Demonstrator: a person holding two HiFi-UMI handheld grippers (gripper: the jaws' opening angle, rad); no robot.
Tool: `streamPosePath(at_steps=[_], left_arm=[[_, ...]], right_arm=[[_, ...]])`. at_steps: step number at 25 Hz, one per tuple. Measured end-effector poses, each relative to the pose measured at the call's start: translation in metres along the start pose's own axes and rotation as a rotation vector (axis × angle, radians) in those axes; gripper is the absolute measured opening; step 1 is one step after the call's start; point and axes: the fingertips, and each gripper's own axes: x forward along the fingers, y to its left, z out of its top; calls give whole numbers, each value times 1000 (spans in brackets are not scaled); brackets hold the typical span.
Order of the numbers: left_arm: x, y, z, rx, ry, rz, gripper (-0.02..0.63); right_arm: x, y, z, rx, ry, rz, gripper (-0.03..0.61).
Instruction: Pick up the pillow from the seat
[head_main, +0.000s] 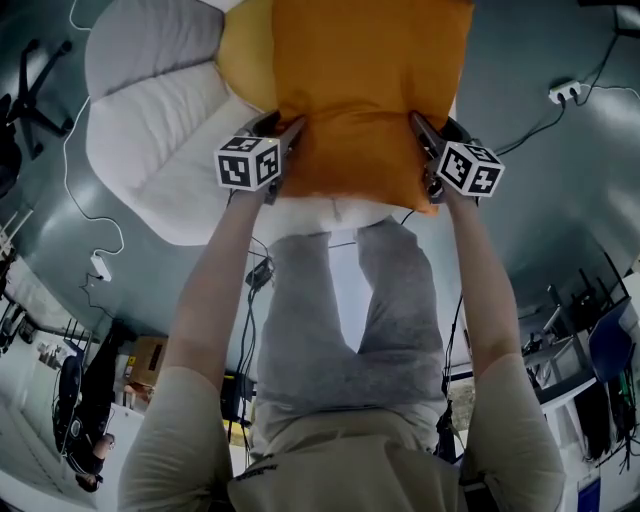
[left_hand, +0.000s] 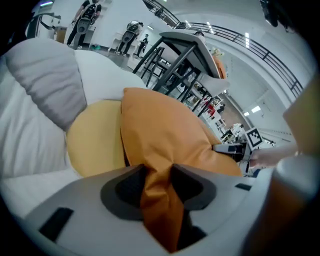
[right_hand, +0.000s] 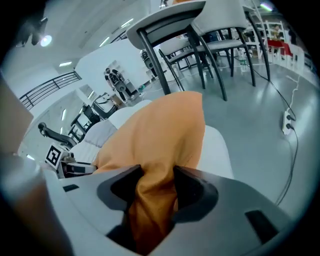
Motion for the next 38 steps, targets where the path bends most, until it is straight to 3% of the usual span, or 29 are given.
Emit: streamPosePath(at_steps=[3, 5, 14, 19, 29, 38], left_arm=[[-8, -7, 8, 28, -5, 3, 121], [-16, -11, 14, 57, -1, 9, 81], [-103, -60, 64, 125, -93, -12, 48], [-178, -94, 127, 192, -233, -17, 49], [-387, -199, 244, 327, -569, -3, 49], [-573, -303, 296, 513, -848, 14, 49]], right_arm=[[-9, 17, 9, -81, -26, -10, 119], [-13, 30, 13, -104, -43, -10, 84], [-96, 98, 58, -163, -156, -34, 53], [-159, 158, 129, -267, -290, -36, 54], [-344, 316, 261, -488, -589, -12, 54], [-515, 442, 315, -643, -875, 20, 60]])
